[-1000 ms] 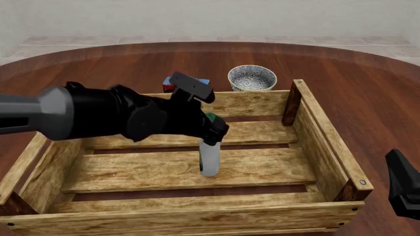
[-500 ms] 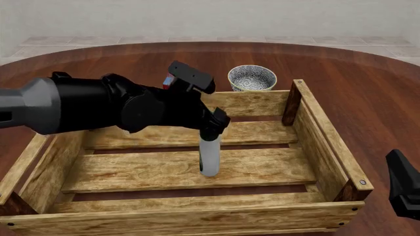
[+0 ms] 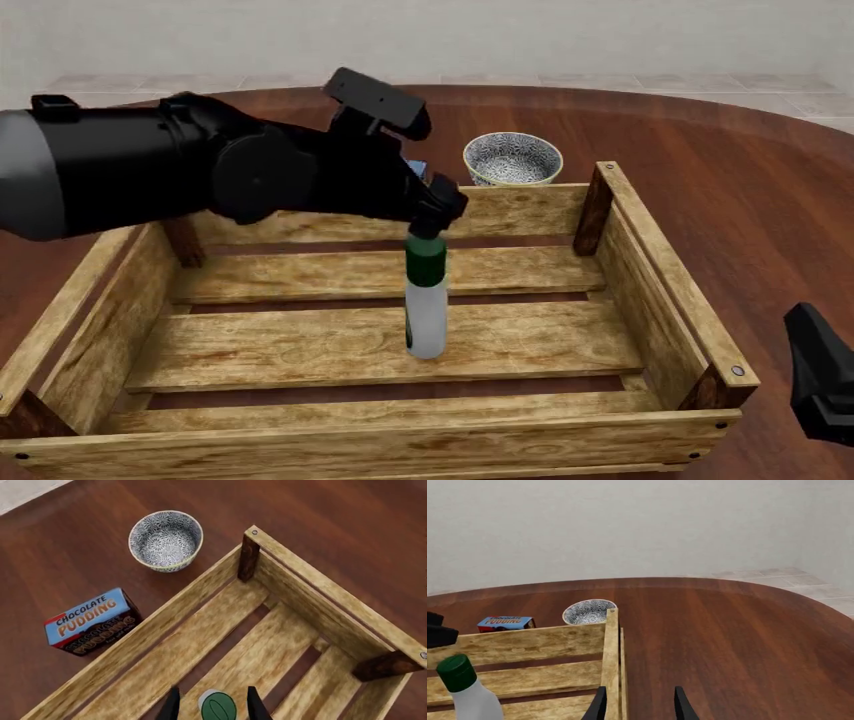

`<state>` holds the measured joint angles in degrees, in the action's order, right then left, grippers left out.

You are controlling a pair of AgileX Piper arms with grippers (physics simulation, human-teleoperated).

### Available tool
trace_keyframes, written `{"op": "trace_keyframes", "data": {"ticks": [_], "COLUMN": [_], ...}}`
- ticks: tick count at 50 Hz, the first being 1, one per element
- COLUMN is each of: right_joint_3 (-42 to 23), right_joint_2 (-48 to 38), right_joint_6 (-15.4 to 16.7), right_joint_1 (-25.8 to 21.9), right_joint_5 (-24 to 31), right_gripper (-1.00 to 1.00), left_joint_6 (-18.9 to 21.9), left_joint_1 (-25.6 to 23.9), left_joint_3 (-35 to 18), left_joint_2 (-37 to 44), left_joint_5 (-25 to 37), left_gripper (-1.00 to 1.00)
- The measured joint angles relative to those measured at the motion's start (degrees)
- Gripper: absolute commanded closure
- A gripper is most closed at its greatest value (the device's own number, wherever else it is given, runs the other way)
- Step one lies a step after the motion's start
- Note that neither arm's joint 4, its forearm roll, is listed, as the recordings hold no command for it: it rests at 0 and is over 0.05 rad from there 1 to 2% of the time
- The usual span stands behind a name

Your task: Pick up the salad dressing and put it in the tray.

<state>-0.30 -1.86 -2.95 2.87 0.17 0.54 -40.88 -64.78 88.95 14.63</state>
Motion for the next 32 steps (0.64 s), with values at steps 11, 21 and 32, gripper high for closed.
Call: {"op": "trace_keyframes", "data": {"ticks": [11, 21, 32], "right_joint_3": [-0.14, -0.12, -0.08], "right_joint_2": [0.09, 0.24, 0.47], "right_joint_6": [-0.02, -0.07, -0.09], "right_joint_1": [0.0, 0.08, 0.16], "right_joint_5": [0.21, 0.27, 0.4], "right_gripper": [-1.0, -1.0, -1.0], "left_joint_6": [0.91, 1.66, 2.17], "left_joint_1": [0.73, 1.36, 2.26], "left_joint_3": [-2.28, -4.22, -6.3], "left_joint_2": [-2.02, -3.91, -6.34], "left_joint_5": [2.44, 4.42, 6.44], "left_gripper": [-1.0, -1.0, -1.0]}}
